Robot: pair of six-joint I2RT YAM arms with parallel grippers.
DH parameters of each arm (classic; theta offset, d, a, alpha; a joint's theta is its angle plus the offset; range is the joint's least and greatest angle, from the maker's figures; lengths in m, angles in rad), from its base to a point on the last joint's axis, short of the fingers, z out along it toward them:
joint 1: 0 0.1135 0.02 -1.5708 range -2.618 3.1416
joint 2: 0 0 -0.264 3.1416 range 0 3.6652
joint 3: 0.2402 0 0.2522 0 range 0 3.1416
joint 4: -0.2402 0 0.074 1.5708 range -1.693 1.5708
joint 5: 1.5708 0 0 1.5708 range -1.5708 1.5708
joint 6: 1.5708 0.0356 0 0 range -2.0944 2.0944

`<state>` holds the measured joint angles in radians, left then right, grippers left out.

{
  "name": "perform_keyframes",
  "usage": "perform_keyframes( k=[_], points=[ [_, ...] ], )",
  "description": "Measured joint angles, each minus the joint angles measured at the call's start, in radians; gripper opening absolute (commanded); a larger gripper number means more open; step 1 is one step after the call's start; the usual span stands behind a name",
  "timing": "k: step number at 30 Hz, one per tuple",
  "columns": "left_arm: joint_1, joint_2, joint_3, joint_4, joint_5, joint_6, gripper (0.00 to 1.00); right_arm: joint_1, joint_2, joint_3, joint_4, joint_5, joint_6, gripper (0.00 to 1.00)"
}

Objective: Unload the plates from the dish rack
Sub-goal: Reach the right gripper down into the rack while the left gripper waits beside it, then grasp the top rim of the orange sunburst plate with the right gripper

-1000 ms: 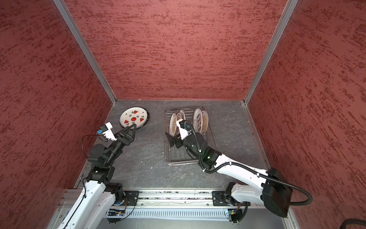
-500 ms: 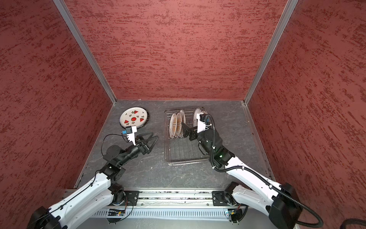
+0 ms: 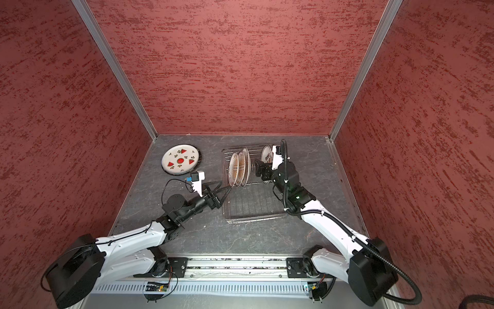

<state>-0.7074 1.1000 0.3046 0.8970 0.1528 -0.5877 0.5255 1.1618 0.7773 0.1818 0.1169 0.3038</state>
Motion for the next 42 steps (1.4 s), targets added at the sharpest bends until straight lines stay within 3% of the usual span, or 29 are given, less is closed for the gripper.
perform_keyframes(
  k=[6, 17, 25, 33, 42],
  points=[
    [0.000, 0.016, 0.000, 0.053, -0.041, 0.003, 0.99, 0.008, 0.060, 0.063, -0.049, 0.001, -0.001, 0.71],
    [0.000, 0.105, 0.000, 0.094, -0.047, 0.013, 0.99, 0.132, 0.201, 0.178, -0.110, 0.159, -0.016, 0.56],
    [0.000, 0.110, 0.000, 0.083, -0.048, 0.017, 0.99, 0.177, 0.271, 0.196, -0.131, 0.233, -0.024, 0.40],
    [0.000, 0.110, 0.000, 0.069, -0.062, 0.017, 0.99, 0.202, 0.376, 0.278, -0.180, 0.321, -0.024, 0.31],
    [0.000, 0.095, 0.000, 0.050, -0.070, 0.016, 0.99, 0.251, 0.539, 0.454, -0.306, 0.520, -0.023, 0.26]
  ],
)
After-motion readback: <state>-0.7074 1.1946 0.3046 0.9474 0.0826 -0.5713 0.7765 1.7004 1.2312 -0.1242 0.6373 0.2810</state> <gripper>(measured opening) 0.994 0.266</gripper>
